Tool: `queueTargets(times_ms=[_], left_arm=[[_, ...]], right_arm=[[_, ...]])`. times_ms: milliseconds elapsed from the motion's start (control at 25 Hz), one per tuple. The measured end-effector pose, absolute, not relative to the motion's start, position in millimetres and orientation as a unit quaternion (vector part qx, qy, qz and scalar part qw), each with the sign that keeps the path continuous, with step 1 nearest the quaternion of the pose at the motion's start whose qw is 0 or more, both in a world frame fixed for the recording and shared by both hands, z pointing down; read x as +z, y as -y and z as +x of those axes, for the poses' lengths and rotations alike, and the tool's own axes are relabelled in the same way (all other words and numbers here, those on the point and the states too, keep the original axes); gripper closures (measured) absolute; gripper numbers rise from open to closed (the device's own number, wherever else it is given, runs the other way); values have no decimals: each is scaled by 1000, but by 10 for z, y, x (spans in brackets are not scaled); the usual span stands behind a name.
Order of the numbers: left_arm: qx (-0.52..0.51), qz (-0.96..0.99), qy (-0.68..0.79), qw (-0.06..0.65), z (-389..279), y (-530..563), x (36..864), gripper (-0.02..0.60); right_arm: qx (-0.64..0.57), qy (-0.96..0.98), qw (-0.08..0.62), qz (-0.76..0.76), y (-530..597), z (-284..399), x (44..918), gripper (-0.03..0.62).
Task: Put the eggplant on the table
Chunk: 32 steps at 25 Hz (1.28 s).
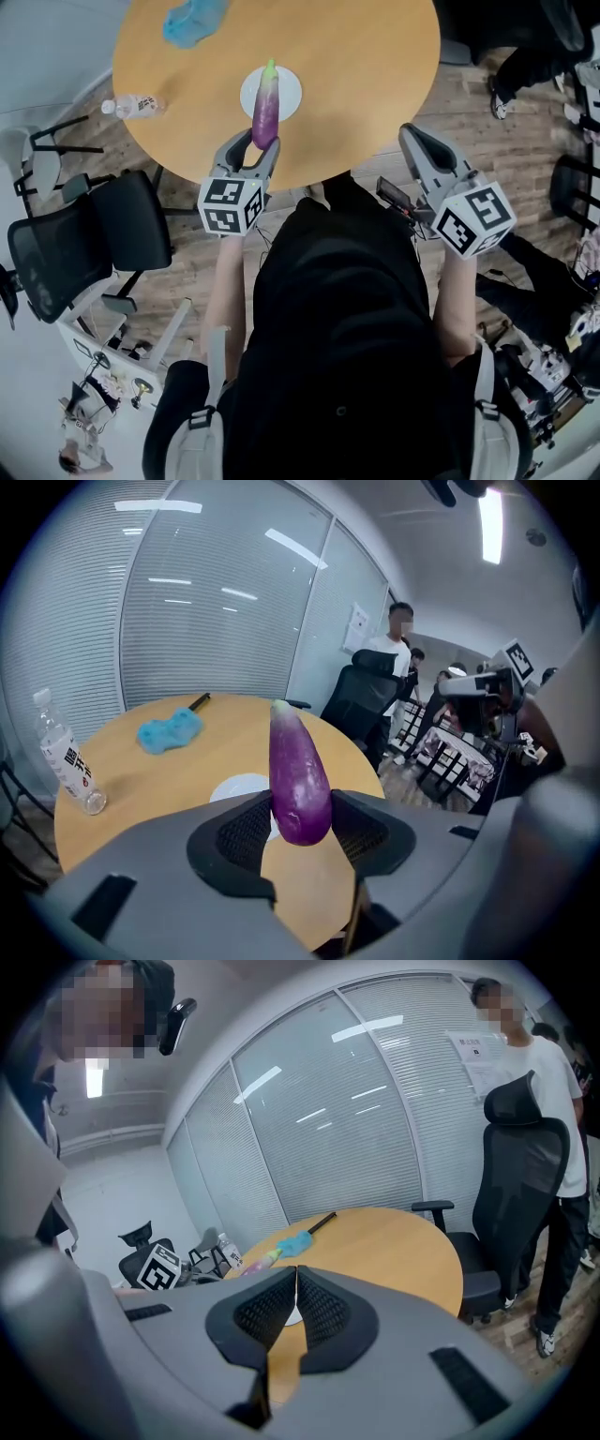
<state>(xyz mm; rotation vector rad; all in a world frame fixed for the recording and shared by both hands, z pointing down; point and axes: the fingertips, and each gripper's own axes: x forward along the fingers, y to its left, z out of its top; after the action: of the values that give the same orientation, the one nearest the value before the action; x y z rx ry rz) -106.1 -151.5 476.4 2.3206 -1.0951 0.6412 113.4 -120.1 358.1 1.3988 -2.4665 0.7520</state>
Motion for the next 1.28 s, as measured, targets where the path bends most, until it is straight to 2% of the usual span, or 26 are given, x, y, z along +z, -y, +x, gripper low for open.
queueTargets(times_ms=[240, 440, 720, 1280], left_arm=[[279, 834, 399, 261, -743, 1648, 5153, 370], [315, 822, 399, 258, -727, 1754, 5387, 370], [334, 813, 406, 250, -947, 1791, 5536, 370], [374, 786, 416, 263, -1013, 2011, 5936, 370]], right_arm=[[264, 834, 111, 471, 1421, 1527, 3676, 577], [267, 834, 119, 467, 1498, 1616, 3717, 577], [266, 840, 129, 455, 1461, 1376, 3660, 577], [273, 842, 150, 440, 1670, 1372, 3741, 577]])
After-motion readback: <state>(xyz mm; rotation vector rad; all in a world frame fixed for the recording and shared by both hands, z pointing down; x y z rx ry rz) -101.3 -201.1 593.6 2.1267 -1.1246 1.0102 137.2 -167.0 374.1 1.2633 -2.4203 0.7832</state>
